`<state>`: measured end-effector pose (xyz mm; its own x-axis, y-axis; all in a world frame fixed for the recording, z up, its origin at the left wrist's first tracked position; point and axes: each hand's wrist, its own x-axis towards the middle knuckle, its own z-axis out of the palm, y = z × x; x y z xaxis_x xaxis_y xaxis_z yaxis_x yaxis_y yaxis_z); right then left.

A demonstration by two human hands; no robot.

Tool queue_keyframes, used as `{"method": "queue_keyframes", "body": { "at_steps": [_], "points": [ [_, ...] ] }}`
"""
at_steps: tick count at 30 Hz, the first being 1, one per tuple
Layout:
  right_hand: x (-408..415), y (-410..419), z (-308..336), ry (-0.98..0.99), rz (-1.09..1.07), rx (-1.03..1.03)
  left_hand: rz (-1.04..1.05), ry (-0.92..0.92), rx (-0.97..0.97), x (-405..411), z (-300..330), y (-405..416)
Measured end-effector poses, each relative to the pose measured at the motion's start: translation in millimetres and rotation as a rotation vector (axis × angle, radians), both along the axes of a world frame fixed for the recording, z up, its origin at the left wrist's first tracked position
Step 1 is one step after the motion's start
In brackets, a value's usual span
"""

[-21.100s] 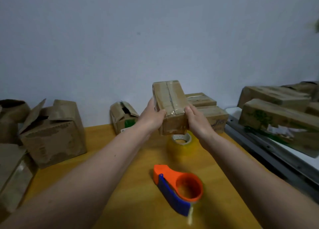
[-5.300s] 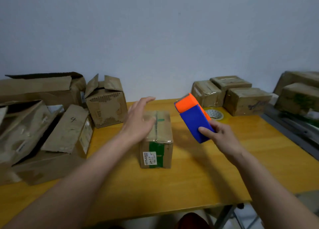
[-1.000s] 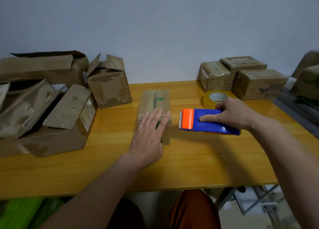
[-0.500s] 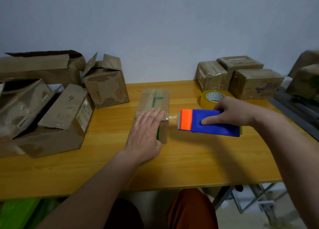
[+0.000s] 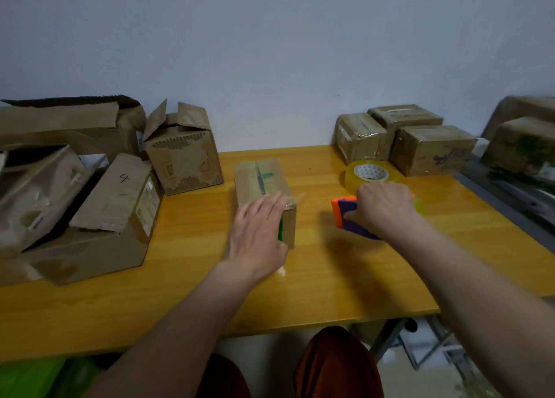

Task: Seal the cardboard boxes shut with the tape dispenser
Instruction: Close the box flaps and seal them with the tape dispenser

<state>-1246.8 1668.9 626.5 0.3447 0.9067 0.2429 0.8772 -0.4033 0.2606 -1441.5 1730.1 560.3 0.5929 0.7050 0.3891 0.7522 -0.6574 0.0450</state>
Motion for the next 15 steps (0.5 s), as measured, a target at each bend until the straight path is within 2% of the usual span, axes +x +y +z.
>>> {"method": "queue_keyframes", "body": {
  "at_steps": [2,6,10,13,15],
  "points": [
    [4,-5,-15,0.074,-0.046,0.031,-0.028,-0.047,-0.038,-1,3,5],
    [-6,-2,-51,0.076,-0.023,0.105,-0.108,-0.154,-0.135,-9,15,18],
    [-6,-7,-84,0.142,-0.069,0.091,-0.097,-0.134,-0.225,-24,25,33],
    [-4,-8,-81,0.173,-0.145,0.06,-0.101,-0.159,-0.338,-27,22,34],
    [-9,-9,-73,0.25,-0.034,0.336,-0.062,-0.234,-0.398,-28,22,36]
  ]
}}
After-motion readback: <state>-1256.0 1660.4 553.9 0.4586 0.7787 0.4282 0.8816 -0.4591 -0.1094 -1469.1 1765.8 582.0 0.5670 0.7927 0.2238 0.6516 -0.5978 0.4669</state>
